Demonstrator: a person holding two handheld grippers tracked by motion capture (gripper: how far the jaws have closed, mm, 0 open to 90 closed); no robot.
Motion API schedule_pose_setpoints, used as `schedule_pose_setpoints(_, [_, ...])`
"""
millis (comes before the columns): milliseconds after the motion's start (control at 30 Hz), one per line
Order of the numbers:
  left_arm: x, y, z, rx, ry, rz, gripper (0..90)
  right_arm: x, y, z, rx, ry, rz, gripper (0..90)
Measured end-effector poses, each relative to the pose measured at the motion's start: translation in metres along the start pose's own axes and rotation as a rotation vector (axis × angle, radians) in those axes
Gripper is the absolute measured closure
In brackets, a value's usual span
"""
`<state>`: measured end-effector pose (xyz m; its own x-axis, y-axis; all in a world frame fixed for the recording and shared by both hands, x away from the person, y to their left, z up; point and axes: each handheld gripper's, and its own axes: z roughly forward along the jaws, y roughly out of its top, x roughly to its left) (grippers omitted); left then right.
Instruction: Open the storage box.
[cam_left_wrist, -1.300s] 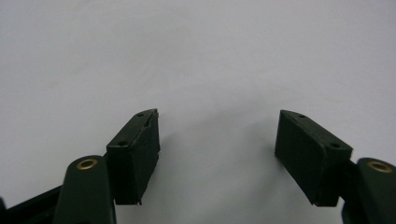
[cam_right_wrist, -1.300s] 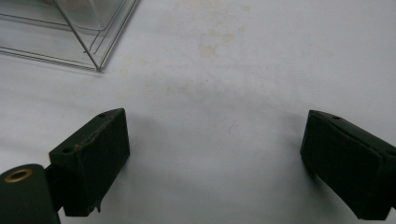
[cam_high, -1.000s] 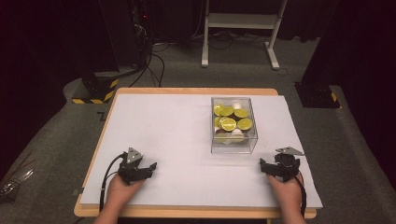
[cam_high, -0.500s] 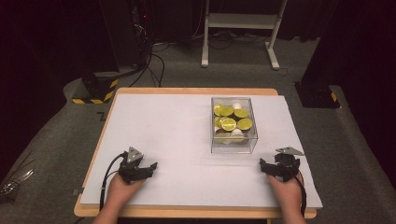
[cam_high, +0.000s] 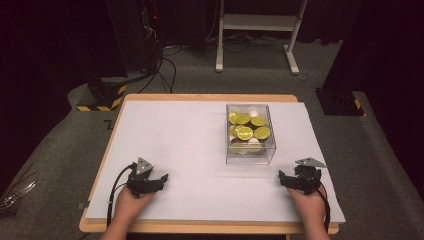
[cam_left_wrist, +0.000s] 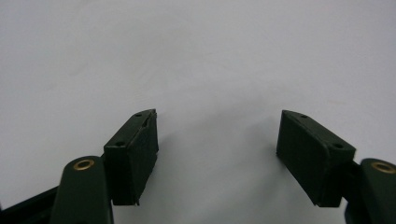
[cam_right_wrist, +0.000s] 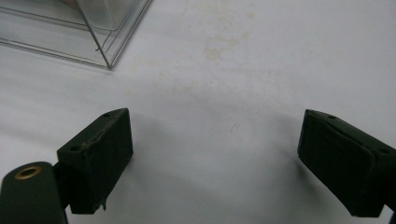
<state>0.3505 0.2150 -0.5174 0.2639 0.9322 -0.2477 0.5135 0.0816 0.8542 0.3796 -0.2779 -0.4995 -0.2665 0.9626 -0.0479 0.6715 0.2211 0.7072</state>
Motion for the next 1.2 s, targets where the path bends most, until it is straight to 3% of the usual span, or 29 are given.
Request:
schedule_pose_setpoints(67, [0.000,0.000,0.000,0.000,0.000,0.000,29.4,0.001,0.000,-0.001,-0.005,-0.001,-0.017,10.4])
schedule_pose_setpoints(667, [0.001,0.000,0.000,0.007,-0.005,0.001,29.2,0.016,-0.005,-0.022,-0.097,0.022,-0.024,13.9])
schedule_pose_setpoints(1200, [0.000,0.000,0.000,-0.001,-0.005,-0.004,29.2,0.024,-0.008,-0.030,-0.110,0.050,-0.046,14.4])
